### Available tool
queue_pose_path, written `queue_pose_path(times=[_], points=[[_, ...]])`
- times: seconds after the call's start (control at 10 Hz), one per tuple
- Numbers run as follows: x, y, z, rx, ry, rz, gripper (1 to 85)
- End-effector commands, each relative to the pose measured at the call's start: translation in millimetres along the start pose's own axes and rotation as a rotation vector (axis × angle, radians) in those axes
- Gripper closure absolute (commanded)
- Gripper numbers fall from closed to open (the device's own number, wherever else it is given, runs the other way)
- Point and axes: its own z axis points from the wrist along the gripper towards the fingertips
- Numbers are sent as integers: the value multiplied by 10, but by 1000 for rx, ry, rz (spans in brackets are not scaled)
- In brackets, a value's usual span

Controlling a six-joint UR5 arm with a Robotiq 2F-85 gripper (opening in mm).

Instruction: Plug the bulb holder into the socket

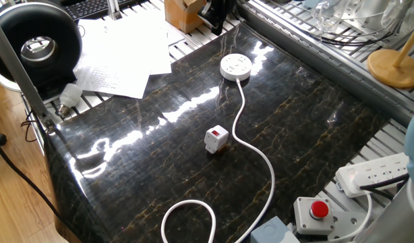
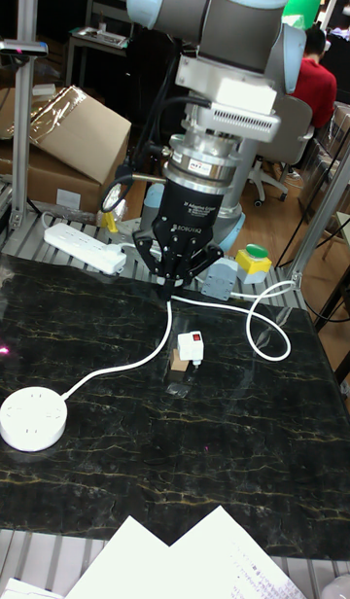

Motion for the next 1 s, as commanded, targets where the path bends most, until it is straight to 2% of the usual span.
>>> queue_pose_path(times=[0.0, 0.1, 0.2, 0.5, 0.6, 0.9], points=[[39, 108, 41, -47, 11, -74, 847], [64, 106, 41, -46, 20, -84, 847], [147, 138, 36, -60, 51, -93, 847], [284, 198, 21, -87, 102, -116, 847], [320, 182, 18, -83, 116, -126, 847], [301, 161, 22, -74, 109, -120, 847]])
